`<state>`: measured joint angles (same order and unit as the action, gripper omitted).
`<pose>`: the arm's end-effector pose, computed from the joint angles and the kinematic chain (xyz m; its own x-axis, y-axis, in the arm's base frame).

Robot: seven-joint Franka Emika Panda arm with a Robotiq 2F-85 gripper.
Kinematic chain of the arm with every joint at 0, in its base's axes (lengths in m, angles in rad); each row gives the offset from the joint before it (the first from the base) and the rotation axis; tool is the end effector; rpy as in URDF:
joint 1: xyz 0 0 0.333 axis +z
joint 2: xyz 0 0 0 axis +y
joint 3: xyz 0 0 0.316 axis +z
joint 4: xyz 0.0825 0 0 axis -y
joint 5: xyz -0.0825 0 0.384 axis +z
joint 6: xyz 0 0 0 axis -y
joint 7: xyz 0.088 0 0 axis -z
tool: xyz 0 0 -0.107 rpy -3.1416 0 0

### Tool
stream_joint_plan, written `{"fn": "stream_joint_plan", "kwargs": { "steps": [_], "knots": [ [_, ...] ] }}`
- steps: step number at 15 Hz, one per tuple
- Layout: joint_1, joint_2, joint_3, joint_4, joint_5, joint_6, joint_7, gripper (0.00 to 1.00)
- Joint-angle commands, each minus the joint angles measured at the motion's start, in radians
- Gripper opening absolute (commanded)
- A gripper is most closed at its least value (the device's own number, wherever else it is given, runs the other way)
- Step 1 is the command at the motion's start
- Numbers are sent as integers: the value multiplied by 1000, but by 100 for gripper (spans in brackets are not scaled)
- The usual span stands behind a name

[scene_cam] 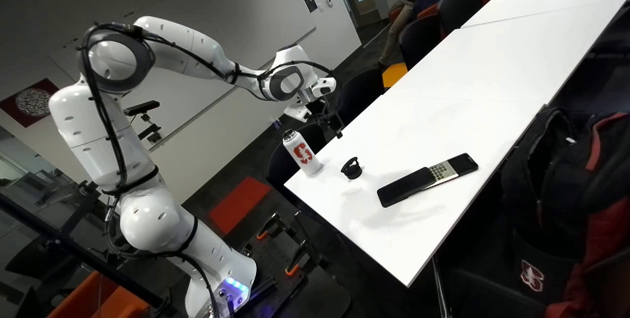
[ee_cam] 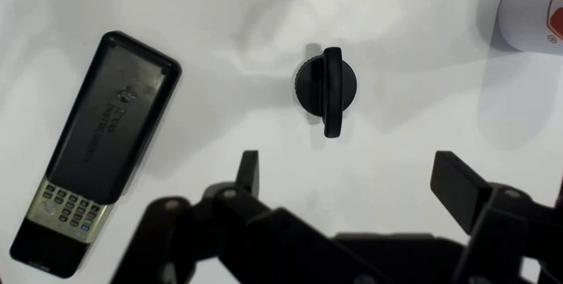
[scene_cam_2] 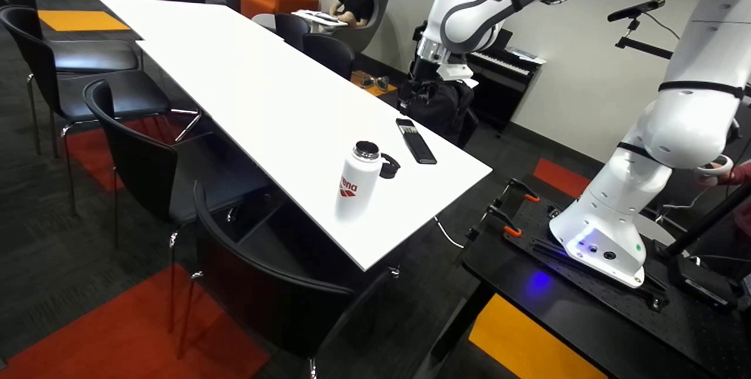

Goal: Take the lid and put it on the bottle

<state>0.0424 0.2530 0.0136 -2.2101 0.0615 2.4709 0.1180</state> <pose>0.5522 0.0308 0.2648 0.9939 -0.1103 0.0017 -0.1101 -0.9930 -0.0425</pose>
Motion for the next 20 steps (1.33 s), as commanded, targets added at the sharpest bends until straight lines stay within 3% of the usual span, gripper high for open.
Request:
{"fn": "stream_joint_plan", "kwargs": {
  "steps": [1,7,16,17,18,20],
  "knots": [
    [24,148,-7,93,-22,22,73,100],
    [40,303,-20,145,-32,62,70,100],
    [108,413,-64,175,-106,156,92,100],
    [116,420,-72,178,-114,168,93,96],
    [123,425,-78,180,-118,182,94,72],
    [136,436,-90,185,-124,196,101,68]
  ]
}}
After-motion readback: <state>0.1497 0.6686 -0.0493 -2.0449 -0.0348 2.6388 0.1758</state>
